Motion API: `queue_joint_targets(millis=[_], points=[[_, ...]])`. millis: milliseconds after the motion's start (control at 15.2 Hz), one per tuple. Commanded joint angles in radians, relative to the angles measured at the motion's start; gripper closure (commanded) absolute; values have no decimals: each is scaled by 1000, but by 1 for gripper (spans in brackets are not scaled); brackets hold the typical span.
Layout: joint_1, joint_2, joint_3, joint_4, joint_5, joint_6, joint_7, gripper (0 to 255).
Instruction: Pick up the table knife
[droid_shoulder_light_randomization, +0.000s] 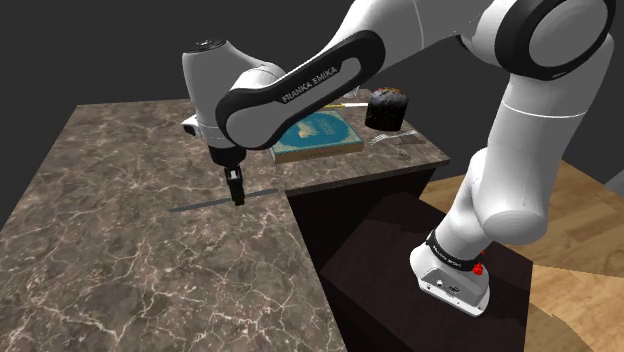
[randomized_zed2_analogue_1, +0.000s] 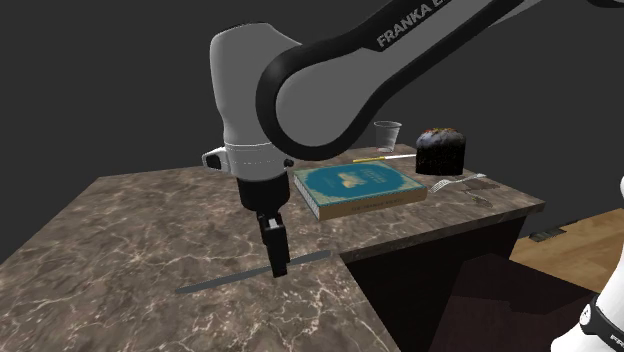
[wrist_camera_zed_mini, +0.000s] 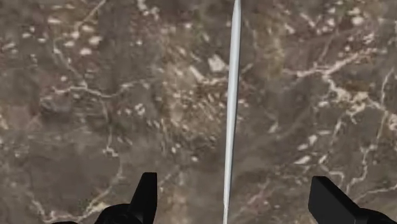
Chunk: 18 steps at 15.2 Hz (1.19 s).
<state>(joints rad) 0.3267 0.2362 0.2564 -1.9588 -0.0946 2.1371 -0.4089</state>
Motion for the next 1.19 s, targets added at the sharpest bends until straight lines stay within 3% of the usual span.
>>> queue_joint_targets(millis=[0, 66, 132, 726, 1122], points=[[1, 10, -1, -10, -4, 19, 3, 0], [1, 10, -1, -9, -4, 19, 3, 0], [1, 9, -1, -10, -3, 18, 3, 255], [1, 10, -1, -9, -4, 19, 3, 255], [-2, -28, 3, 26, 10, -52, -7, 255]])
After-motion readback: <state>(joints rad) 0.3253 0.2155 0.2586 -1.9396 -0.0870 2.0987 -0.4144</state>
